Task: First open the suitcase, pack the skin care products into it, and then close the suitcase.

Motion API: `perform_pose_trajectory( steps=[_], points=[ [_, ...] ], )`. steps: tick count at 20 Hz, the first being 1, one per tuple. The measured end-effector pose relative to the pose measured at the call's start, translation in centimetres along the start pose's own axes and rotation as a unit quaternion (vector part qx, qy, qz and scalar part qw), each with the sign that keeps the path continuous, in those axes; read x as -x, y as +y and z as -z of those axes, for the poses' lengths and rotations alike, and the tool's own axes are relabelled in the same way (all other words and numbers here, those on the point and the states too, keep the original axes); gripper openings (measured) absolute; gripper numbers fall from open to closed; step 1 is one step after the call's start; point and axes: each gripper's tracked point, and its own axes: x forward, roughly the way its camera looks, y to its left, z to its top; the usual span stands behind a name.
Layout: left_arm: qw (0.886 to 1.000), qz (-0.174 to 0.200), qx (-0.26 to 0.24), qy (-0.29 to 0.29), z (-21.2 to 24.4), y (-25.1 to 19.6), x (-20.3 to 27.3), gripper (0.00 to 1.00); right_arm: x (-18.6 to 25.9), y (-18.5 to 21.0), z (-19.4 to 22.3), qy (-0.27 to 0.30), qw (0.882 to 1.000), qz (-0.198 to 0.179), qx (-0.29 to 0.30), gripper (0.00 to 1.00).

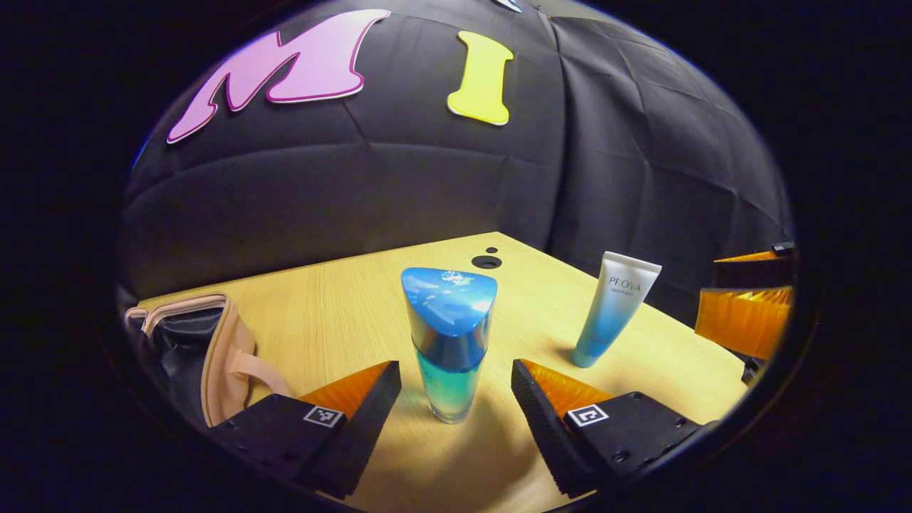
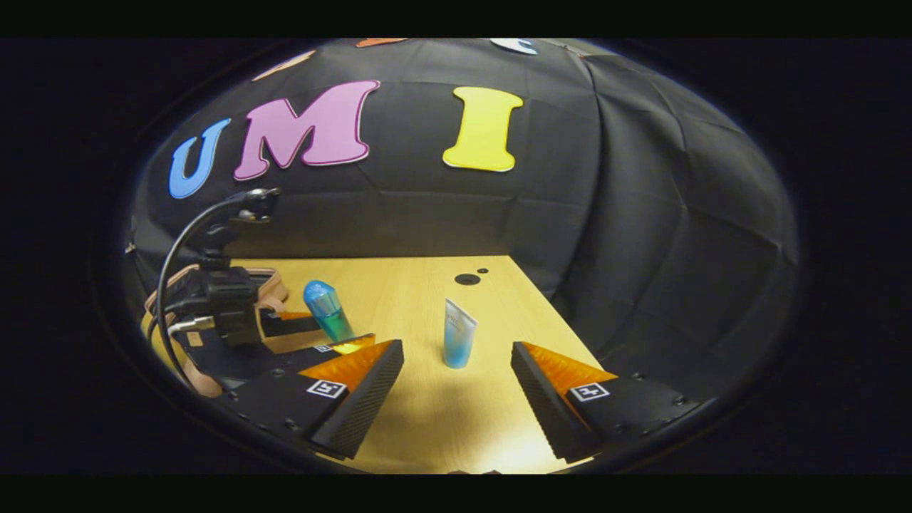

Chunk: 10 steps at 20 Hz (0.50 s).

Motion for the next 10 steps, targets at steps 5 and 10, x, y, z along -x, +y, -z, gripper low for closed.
perform_pose_trajectory(
  steps=[5, 10],
  points=[
    [1.0, -0.007, -0.013, 0.011, 0.6, 0.0, -1.5, 0.7, -4.0, -0.1, 2.5, 0.023, 0.999, 0.01, -0.034, 0.95],
    [1.0, 0.01, -0.006, 0.018, 0.7, 0.0, -1.6, 0.46, -7.7, 1.3, 4.0, 0.033, 0.999, -0.003, -0.02, 0.97]
  ],
)
